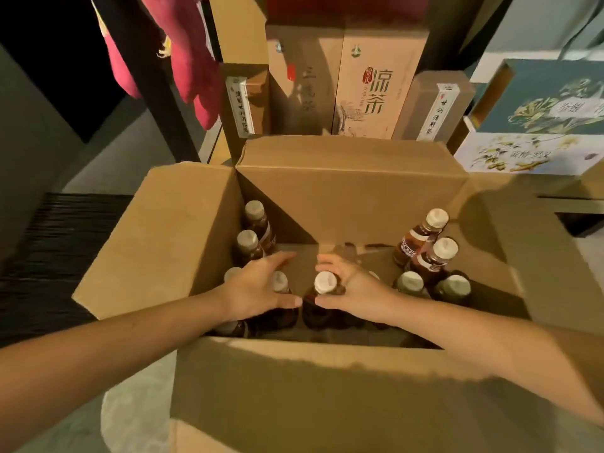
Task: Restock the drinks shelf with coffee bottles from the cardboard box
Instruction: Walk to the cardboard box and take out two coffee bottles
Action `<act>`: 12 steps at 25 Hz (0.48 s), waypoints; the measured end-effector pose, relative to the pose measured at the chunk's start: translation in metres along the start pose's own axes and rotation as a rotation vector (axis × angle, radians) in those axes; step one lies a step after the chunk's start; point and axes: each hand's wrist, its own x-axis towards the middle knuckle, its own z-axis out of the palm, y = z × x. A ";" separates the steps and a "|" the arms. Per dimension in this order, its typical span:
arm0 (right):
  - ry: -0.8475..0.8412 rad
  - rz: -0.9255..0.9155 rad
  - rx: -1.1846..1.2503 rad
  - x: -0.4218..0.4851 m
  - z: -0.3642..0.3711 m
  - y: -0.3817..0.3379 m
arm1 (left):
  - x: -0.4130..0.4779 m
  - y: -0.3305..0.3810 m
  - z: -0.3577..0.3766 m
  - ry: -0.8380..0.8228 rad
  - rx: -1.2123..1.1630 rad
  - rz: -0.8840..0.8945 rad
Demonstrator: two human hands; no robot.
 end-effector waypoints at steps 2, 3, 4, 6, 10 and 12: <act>-0.019 -0.003 -0.027 0.004 0.001 0.007 | 0.004 -0.007 0.004 0.042 0.062 -0.086; -0.025 -0.003 -0.022 0.005 0.001 0.010 | 0.007 -0.011 0.007 0.037 0.075 -0.125; -0.034 -0.001 -0.022 0.007 0.000 0.013 | 0.009 -0.015 0.009 0.021 0.059 -0.159; -0.052 0.003 -0.052 0.011 0.000 0.018 | 0.014 -0.020 0.014 -0.013 -0.034 -0.210; -0.039 -0.043 -0.052 0.015 0.002 0.030 | 0.021 -0.024 0.018 -0.014 -0.141 -0.269; -0.057 -0.042 -0.006 0.016 0.003 0.030 | 0.025 -0.025 0.018 -0.021 -0.154 -0.291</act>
